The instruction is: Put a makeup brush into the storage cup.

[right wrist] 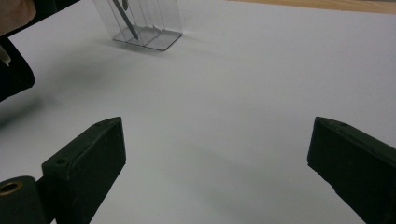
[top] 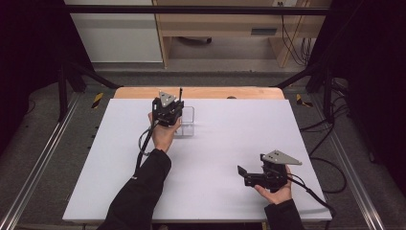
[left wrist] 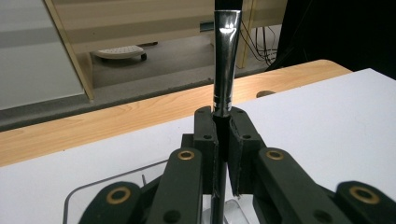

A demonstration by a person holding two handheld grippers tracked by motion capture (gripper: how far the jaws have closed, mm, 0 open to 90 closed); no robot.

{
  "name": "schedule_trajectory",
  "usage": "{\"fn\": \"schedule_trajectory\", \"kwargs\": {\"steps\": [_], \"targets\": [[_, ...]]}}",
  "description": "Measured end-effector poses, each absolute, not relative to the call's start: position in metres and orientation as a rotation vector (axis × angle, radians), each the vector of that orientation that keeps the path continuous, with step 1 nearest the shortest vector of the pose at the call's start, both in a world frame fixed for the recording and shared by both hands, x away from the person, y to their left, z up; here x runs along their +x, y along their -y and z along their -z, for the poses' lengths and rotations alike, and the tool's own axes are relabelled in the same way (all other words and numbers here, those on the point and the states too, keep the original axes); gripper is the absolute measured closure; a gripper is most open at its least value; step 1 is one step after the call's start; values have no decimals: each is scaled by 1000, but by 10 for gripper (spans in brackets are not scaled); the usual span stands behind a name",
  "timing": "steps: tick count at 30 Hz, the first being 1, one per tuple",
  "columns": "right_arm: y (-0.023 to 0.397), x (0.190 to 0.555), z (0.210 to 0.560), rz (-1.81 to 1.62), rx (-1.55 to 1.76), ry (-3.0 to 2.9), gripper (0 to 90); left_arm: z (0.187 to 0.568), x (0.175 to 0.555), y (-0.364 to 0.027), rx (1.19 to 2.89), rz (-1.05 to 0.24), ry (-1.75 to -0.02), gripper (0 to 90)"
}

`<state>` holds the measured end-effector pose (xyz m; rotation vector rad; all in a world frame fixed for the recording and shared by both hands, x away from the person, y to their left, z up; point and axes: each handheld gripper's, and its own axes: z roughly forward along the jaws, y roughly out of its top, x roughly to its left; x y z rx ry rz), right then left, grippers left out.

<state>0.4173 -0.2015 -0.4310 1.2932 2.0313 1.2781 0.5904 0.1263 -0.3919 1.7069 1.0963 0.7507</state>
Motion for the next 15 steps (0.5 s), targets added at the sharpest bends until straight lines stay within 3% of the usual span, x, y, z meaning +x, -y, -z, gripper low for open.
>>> {"fn": "schedule_trajectory", "kwargs": {"steps": [15], "targets": [[201, 417, 431, -1284, 1294, -2034, 48, 393, 587, -126, 1718, -746, -1080, 795]]}}
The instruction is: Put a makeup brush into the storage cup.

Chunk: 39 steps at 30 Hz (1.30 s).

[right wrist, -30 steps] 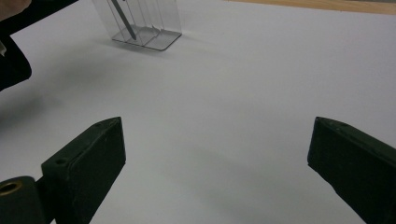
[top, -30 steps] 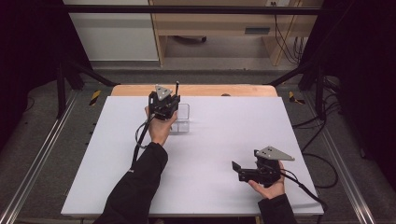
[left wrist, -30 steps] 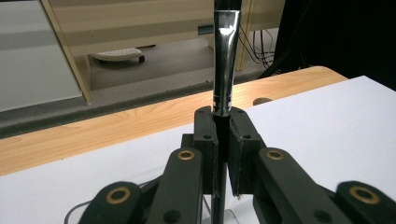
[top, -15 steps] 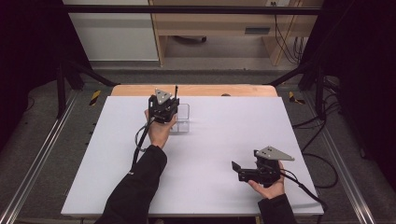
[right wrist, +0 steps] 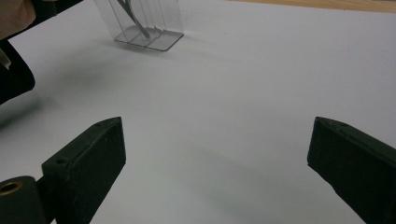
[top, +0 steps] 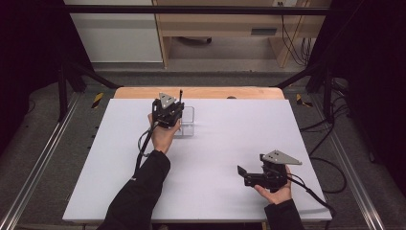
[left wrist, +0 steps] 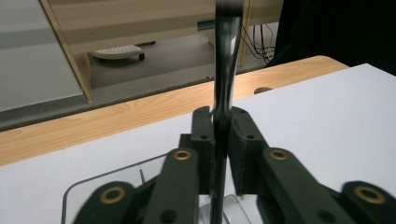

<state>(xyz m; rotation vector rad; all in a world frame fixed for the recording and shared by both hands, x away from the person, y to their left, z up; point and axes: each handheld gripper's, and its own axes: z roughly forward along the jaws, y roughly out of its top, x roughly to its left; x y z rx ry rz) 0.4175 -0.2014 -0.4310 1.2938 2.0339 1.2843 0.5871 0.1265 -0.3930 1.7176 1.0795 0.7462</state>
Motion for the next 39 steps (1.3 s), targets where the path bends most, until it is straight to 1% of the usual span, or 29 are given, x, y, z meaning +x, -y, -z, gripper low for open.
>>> {"fn": "schedule_trajectory", "kwargs": {"steps": [5, 11, 16, 20, 27, 29, 39], "targets": [[201, 417, 430, -1292, 1299, -2031, 48, 389, 584, -127, 1708, -745, -1067, 751], [202, 417, 430, -1298, 1298, -2028, 49, 377, 575, -134, 1675, -749, -1054, 677], [202, 417, 429, -1306, 1300, -2021, 49, 367, 562, -143, 1655, -717, -1017, 619], [203, 417, 428, -1303, 1298, -2018, 49, 362, 550, -150, 1658, -658, -997, 556], [204, 418, 428, -1299, 1296, -2014, 49, 356, 527, -158, 1691, -633, -959, 471], [204, 418, 427, -1298, 1296, -2013, 49, 356, 521, -161, 1701, -606, -951, 432], [206, 419, 425, -1298, 1297, -2003, 50, 366, 490, -177, 1748, -568, -915, 302]]}}
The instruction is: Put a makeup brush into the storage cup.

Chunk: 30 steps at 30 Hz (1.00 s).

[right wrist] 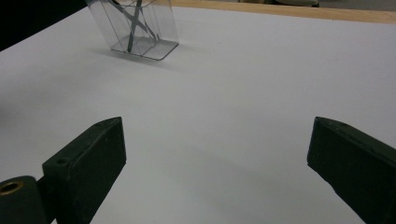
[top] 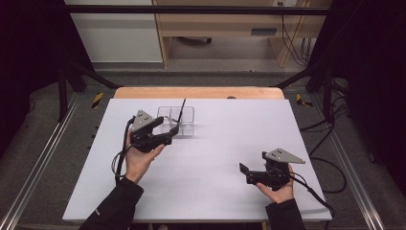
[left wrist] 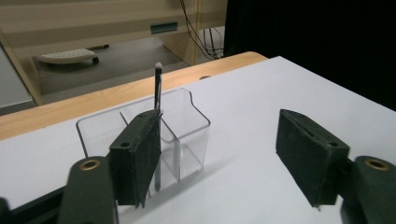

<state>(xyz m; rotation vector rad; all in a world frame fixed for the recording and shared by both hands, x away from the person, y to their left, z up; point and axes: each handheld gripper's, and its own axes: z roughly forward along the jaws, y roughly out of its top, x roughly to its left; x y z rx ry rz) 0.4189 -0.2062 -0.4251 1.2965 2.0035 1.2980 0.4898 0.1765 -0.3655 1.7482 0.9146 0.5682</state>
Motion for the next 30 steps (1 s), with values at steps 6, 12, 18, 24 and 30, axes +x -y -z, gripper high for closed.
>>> {"fn": "schedule_trajectory", "kwargs": {"steps": [6, 12, 18, 24, 30], "targets": [[207, 419, 424, -1293, 1293, -2002, 50, 375, 473, -191, 1752, -571, -917, 229], [208, 420, 424, -1292, 1289, -1996, 50, 385, 460, -202, 1769, -569, -913, 202], [210, 419, 422, -1291, 1283, -1993, 48, 397, 449, -212, 1788, -561, -924, 173], [212, 418, 421, -1292, 1278, -1996, 44, 409, 445, -222, 1820, -543, -950, 154], [215, 416, 420, -1277, 1268, -2000, 43, 418, 438, -230, 1826, -534, -973, 141]]}}
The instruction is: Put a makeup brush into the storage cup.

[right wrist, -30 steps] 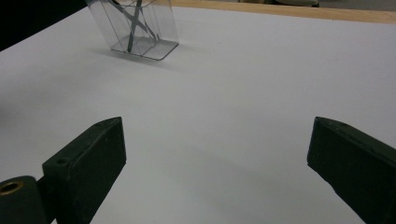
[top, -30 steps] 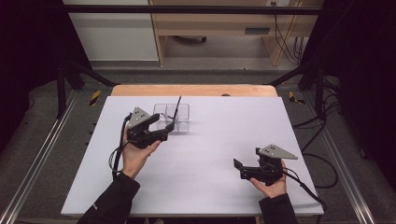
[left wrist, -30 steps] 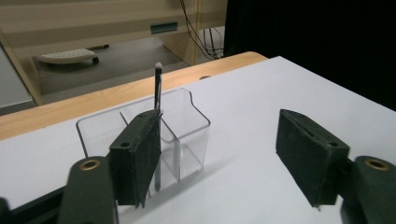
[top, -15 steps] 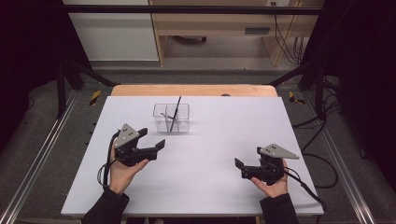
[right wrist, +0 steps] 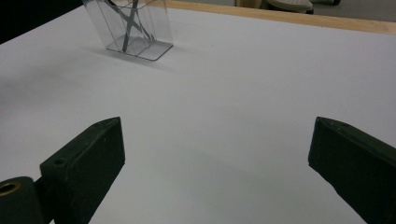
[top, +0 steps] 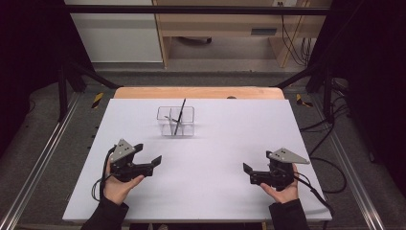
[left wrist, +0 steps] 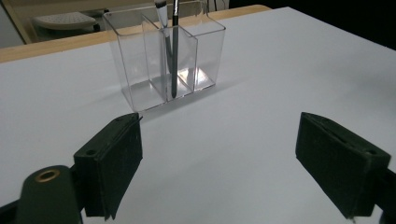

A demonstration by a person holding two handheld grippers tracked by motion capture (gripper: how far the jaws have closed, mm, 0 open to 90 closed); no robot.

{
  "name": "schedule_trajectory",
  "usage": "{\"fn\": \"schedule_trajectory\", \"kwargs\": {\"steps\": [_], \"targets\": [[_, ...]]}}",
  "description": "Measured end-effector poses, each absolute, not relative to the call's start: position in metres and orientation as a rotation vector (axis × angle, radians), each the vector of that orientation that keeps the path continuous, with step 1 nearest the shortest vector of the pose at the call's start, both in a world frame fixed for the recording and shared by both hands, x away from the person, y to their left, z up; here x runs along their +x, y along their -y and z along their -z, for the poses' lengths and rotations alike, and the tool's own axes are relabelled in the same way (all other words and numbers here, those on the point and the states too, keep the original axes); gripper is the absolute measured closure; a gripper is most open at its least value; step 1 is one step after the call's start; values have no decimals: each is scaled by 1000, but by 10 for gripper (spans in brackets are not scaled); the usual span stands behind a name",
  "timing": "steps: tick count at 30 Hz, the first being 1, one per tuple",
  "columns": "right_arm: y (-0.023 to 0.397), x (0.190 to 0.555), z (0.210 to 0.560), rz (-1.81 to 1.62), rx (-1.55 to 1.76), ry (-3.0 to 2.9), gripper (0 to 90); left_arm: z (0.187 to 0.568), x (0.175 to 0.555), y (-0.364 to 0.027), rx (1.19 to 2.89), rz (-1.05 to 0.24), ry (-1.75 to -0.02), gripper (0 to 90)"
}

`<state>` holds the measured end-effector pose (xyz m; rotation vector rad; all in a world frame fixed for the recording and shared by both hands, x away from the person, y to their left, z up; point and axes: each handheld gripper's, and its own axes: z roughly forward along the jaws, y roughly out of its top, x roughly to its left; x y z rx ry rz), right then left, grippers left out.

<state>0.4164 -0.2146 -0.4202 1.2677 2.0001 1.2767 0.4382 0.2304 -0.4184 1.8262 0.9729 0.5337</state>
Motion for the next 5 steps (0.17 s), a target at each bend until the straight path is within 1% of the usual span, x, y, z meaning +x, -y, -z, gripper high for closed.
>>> {"fn": "schedule_trajectory", "kwargs": {"steps": [5], "targets": [[215, 416, 420, -1271, 1264, -2002, 43, 428, 435, -234, 1839, -530, -984, 135]]}}
